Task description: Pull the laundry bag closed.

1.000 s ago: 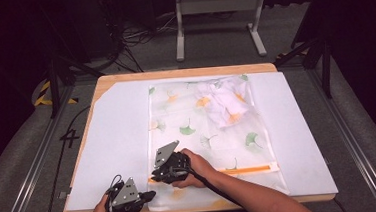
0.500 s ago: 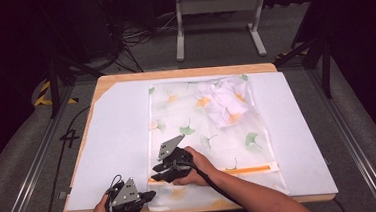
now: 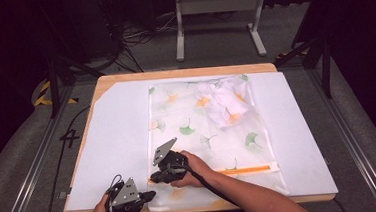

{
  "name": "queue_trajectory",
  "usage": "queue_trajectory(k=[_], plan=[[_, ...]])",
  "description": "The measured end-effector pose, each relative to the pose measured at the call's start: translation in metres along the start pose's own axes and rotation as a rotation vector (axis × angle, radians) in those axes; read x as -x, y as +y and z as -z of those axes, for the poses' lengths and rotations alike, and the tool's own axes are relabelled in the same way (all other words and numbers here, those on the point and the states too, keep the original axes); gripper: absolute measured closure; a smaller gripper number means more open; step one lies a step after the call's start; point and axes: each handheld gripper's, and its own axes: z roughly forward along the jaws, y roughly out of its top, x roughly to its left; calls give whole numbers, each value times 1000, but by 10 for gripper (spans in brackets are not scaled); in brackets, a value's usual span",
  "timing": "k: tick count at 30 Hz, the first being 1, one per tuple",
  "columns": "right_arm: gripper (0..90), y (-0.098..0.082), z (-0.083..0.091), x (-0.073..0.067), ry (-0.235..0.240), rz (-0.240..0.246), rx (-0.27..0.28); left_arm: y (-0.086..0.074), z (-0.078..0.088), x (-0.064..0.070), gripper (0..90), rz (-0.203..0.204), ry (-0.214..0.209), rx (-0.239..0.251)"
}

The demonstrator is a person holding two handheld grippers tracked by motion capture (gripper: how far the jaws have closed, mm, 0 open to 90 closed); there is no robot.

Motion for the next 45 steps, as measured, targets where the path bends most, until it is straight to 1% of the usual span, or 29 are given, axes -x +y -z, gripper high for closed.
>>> queue_trajectory(k=[2,6,7,11,12,14,15,19,21,24,26,29,30,32,33,34,36,37,38,41,45], plan=[[873,-1,1,0,8,-10,7,0,0,0,900,-2,1,-1],[874,-3,1,-1,8,-31,21,0,0,0,900,-3,4,-3],[899,-3,1,0,13,-34,25,0,0,0,900,-3,4,-3],[897,-7,2,2,36,-81,40,0,0,0,900,-1,1,-1],[895,-7,2,2,40,-88,39,0,0,0,900,-2,2,-3],[861,-8,1,3,38,-98,40,0,0,0,900,-1,3,-3],[856,-8,1,2,53,-103,44,0,0,0,900,-2,2,-2],[838,-8,1,-1,31,-93,37,0,0,-1,900,1,-1,-1],[846,-8,0,-3,18,-94,41,0,0,-1,900,1,-1,-1],[869,-9,-1,-8,-36,-90,44,0,0,-1,900,0,-1,-2],[872,-11,-1,-11,-55,-85,51,0,0,-1,900,-1,-2,-2],[871,-11,-1,-12,-64,-87,51,0,0,-1,900,2,-5,-1],[870,-11,-1,-12,-59,-94,49,0,0,-1,900,1,-4,-1],[863,-11,-1,-10,-46,-137,52,0,0,-1,900,1,-4,-1],[863,-11,-1,-10,-46,-145,53,0,0,-1,900,0,-3,-2],[866,-11,-1,-11,-51,-145,52,0,0,-1,900,-1,-3,-2],[873,-11,-1,-14,-71,-129,51,0,0,-1,900,-1,-1,-4],[875,-10,-1,-17,-84,-111,48,0,0,-1,900,-2,-1,-3],[900,-10,0,-18,-91,-101,48,0,0,-1,900,-1,-3,-2],[900,-8,4,-19,-78,-100,66,1,0,-1,900,0,-2,-5],[900,-10,1,-17,-70,-105,56,1,0,-1,900,-2,-2,-4]])
